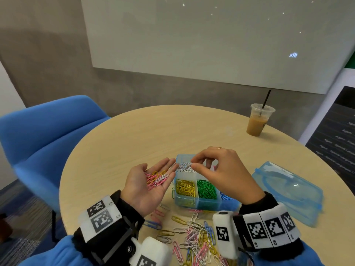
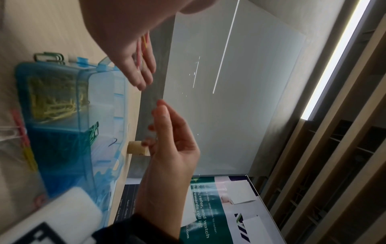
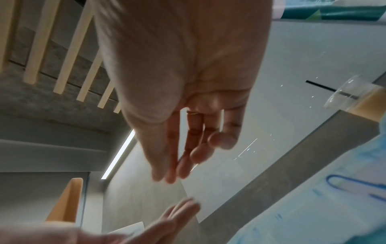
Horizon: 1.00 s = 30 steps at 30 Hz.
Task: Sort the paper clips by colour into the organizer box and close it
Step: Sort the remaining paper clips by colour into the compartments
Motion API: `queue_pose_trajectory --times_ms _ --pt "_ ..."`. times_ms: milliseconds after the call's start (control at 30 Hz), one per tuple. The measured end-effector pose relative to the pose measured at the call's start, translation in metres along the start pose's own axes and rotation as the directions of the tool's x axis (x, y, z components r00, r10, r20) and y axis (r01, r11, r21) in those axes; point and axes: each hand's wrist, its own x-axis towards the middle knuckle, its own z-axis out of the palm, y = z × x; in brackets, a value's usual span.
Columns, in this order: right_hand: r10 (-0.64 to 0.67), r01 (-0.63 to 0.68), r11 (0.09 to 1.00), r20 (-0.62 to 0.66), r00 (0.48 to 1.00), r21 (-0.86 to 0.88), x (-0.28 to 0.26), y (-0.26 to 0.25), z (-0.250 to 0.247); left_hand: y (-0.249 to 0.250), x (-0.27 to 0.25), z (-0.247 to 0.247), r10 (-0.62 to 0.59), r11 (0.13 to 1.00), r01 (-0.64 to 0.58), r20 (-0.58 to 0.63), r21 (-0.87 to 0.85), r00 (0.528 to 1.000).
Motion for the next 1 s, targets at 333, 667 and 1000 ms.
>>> queue_pose_trajectory --times_ms 333,667,1000 --pt "-0.148 0.134 0.988 0.208 0.967 0.077 -0.001 -0.008 0.004 -0.011 -0.014 0.009 -0.127 0.99 0.118 0.126 0.075 0.984" --pt "-0.097 0.099 0.995 0.258 0.961 0.007 -0.001 -0.004 0.007 -0.016 -0.014 0.007 -0.203 0.977 0.19 0.163 0.093 0.966" --pt "-0.044 0.038 0.999 0.354 0.934 0.024 -0.002 -0.008 0.009 -0.019 -0.01 0.004 -0.207 0.977 0.196 0.151 0.085 0.967"
